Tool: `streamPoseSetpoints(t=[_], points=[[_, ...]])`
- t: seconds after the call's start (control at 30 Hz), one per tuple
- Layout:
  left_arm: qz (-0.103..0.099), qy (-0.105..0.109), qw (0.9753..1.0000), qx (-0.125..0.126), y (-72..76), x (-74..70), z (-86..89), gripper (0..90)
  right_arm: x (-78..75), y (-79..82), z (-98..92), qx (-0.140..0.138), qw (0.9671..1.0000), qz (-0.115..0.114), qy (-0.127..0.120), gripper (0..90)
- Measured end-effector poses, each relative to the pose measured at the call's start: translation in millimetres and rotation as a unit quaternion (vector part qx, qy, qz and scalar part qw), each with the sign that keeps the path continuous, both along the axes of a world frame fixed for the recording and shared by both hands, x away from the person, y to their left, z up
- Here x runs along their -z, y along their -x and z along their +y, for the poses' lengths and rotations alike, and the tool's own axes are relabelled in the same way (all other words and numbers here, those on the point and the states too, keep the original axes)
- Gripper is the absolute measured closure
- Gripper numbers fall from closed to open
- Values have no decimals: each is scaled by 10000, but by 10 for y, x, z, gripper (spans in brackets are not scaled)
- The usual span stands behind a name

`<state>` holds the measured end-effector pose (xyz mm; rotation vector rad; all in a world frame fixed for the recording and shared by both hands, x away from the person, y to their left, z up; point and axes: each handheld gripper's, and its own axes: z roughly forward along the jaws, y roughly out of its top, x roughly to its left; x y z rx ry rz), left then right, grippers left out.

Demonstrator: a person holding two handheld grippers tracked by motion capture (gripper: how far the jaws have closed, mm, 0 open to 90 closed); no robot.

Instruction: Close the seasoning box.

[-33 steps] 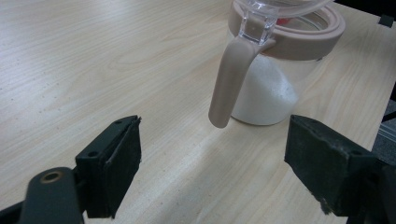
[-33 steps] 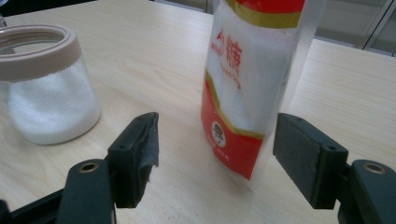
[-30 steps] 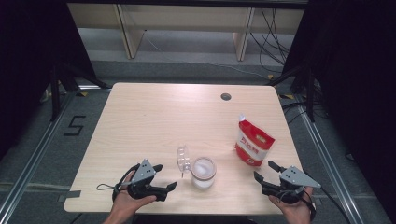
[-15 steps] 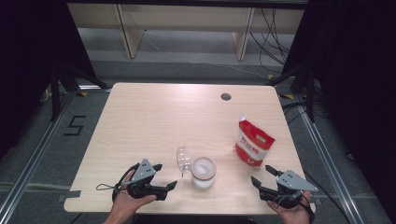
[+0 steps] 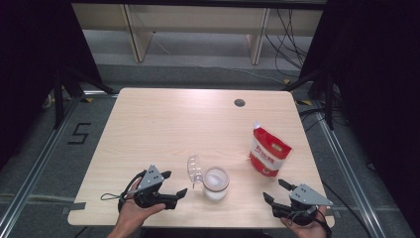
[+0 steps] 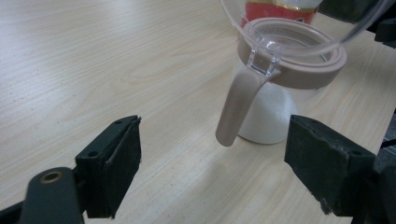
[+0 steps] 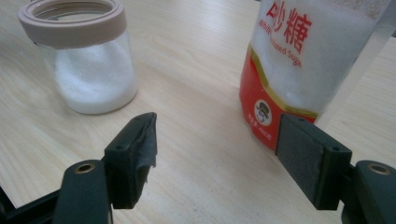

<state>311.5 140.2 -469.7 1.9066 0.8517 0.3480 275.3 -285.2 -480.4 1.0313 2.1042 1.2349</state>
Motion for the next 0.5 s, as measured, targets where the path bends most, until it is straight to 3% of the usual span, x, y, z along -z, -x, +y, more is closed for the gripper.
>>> streamPoseSetpoints(t=[0.37, 0.5], points=[[45, 20, 9999, -150, -35, -73, -15, 185, 4, -15, 2, -84, 9999, 7, 88, 302], [17, -11, 10000, -65, -40, -95, -17, 212, 1, -1, 21, -31, 10000, 42, 75, 302]])
